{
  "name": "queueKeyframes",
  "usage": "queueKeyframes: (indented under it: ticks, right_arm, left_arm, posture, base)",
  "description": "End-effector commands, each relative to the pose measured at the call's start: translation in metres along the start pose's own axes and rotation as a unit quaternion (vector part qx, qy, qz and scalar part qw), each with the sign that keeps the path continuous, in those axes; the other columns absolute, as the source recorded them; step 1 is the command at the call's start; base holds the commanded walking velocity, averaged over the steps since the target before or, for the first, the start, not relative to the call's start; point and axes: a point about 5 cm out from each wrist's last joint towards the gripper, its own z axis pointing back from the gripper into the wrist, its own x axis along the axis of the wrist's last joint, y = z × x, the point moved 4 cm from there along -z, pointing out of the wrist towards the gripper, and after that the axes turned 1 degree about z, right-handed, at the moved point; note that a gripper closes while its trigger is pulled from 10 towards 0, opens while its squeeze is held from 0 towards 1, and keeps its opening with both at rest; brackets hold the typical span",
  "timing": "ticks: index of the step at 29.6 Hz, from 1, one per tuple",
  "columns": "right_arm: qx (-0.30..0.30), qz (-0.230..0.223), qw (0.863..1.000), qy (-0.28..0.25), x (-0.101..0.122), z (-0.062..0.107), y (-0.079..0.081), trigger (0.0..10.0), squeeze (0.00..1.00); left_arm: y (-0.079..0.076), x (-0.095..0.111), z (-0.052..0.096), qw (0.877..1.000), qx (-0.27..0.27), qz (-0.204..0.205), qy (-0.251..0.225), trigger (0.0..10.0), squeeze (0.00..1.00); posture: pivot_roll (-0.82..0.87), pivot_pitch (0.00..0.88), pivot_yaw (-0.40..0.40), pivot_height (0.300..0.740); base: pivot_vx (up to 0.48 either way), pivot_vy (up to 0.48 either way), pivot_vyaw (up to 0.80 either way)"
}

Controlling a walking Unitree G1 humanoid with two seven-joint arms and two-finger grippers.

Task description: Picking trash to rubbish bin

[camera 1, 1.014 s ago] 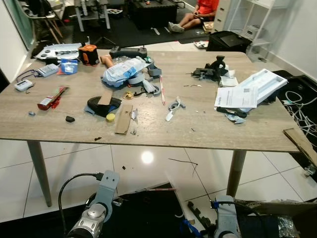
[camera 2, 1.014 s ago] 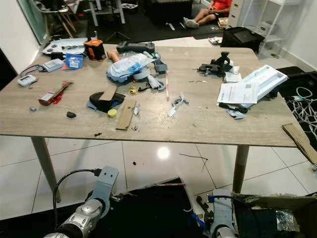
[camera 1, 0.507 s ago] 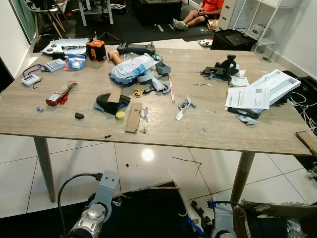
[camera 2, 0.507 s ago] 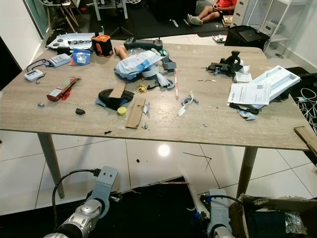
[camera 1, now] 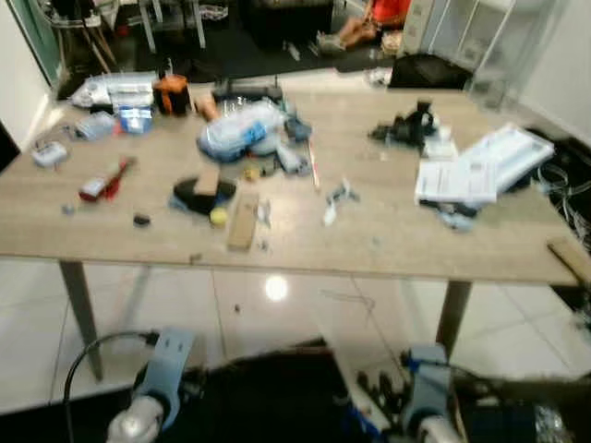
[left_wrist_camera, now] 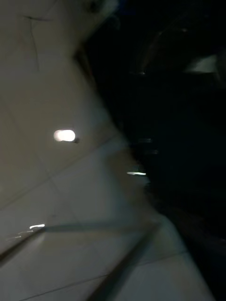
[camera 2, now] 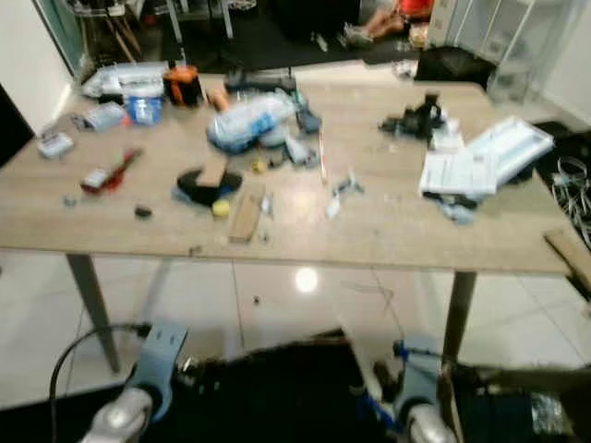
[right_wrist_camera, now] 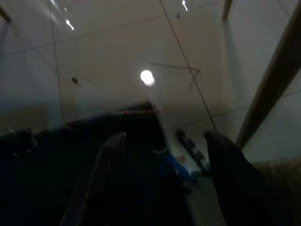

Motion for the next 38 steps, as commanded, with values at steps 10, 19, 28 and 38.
queueKeyframes:
  ticks: [10,19,28,38]
  right_arm:
    - [0.115,-0.001,0.989,-0.093,0.087,0.036,0.027,10.0,0.0]
    - [0.067,-0.013,0.958,-0.28,0.21,0.053,0.017,10.0,0.0]
    - [-0.002,-0.031,0.949,-0.314,0.245,0.026,0.011,10.0,0.0]
    - [0.027,-0.027,0.947,-0.318,0.27,0.009,0.036,10.0,0.0]
  left_arm:
    - [-0.013,0.064,0.037,0.994,-0.065,-0.002,-0.086,10.0,0.0]
    - [0.013,0.122,0.023,0.99,0.026,0.024,-0.137,10.0,0.0]
    - [0.012,0.192,-0.006,0.977,0.075,0.021,-0.196,10.0,0.0]
    - [-0.021,0.226,-0.017,0.974,0.034,0.016,-0.224,10.0,0.0]
  posture:
    - [0.02,0.116,0.025,0.74]
    - [0.01,0.097,0.036,0.74]
    - [0.02,0.075,0.025,0.74]
    - [0.01,0.085,0.022,0.74]
  base:
    - [0.0,0.0,0.0]
    - [0.0,0.0,0.0]
    - [0.0,0.0,0.0]
    - [0.0,0.0,-0.48]
